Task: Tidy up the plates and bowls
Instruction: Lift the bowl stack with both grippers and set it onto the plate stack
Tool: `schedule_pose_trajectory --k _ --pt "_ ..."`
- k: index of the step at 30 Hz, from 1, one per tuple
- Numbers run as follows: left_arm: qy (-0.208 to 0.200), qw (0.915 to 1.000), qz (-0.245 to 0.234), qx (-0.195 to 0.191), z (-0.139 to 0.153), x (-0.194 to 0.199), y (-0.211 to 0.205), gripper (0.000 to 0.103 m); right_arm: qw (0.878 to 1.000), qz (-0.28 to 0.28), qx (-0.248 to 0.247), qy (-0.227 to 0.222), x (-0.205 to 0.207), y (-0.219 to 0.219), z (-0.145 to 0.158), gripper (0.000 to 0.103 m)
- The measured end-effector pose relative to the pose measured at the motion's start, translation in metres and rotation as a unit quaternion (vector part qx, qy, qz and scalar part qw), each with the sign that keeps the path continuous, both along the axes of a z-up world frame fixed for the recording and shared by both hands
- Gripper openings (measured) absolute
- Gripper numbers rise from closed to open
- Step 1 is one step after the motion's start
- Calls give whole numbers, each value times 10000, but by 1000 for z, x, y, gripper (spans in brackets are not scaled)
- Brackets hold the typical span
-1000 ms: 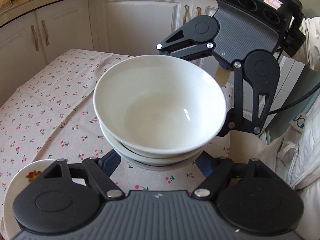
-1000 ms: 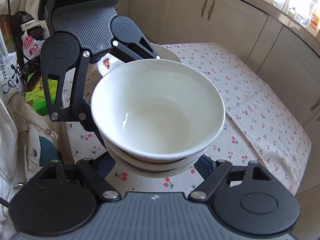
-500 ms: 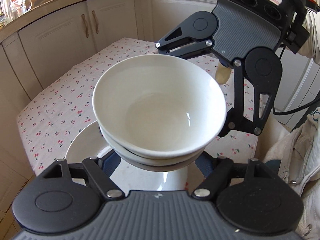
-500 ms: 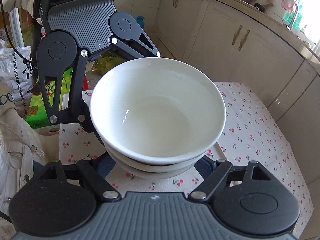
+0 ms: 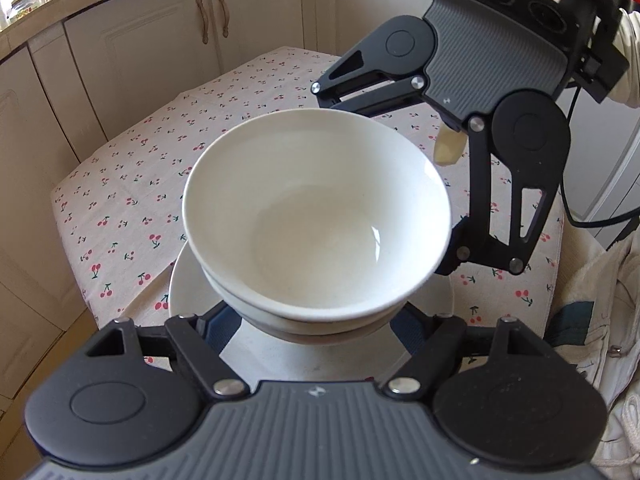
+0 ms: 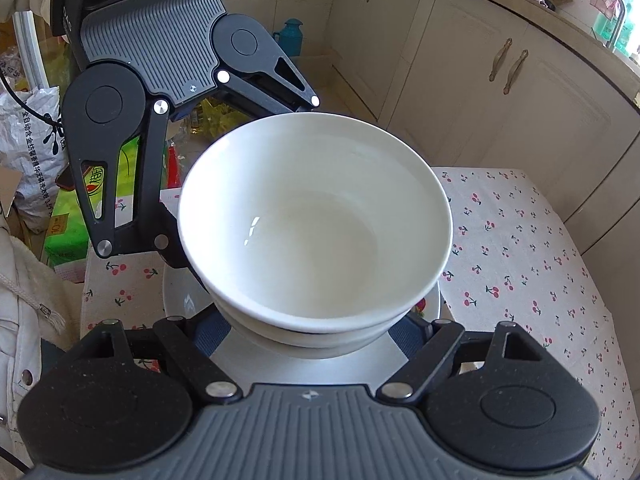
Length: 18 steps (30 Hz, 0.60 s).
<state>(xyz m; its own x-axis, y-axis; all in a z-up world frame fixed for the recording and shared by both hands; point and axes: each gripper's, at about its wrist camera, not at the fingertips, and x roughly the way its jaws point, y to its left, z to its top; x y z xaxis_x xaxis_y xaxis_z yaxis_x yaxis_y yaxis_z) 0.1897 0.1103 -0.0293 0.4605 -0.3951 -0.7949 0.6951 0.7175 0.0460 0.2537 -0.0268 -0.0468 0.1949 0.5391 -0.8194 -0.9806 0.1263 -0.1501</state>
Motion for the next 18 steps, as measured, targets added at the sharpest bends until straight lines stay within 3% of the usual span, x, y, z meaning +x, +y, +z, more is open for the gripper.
schedule_pose_trajectory --k 18 --pt "7 10000 19 -44 -5 3 3 81 9997 -103 -59 222 9 4 -4 88"
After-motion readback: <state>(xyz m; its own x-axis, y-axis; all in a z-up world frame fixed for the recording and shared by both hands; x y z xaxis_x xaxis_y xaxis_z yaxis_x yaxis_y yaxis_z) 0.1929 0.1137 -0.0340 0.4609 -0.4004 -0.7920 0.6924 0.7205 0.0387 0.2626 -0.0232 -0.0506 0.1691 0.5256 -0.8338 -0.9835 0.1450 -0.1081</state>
